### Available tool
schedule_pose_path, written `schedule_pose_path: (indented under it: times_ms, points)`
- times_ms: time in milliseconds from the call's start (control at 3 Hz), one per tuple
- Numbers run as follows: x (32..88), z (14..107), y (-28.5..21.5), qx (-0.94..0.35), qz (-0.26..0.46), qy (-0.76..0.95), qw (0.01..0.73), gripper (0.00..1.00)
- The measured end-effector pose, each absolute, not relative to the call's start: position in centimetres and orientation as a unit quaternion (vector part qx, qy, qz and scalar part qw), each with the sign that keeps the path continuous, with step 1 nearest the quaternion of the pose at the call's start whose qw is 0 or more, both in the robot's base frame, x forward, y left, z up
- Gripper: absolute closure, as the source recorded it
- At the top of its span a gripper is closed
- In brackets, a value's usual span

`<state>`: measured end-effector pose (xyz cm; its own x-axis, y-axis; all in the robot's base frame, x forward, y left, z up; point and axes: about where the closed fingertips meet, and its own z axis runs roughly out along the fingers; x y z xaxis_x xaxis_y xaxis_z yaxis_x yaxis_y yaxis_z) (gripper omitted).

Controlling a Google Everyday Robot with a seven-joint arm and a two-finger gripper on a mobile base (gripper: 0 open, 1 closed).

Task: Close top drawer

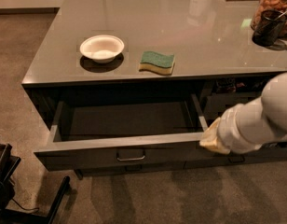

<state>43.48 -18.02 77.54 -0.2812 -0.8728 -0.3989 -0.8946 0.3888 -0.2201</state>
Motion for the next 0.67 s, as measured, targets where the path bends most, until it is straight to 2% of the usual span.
schedule_pose_path:
  times_ms: [333,667]
  points:
    - [42.0,72.2,-16.7,-0.527,0.067,0.807,0.258,1.0]
    - [41.9,67.6,-15.1,-0.515,0.081,0.802,0.29,1.0]
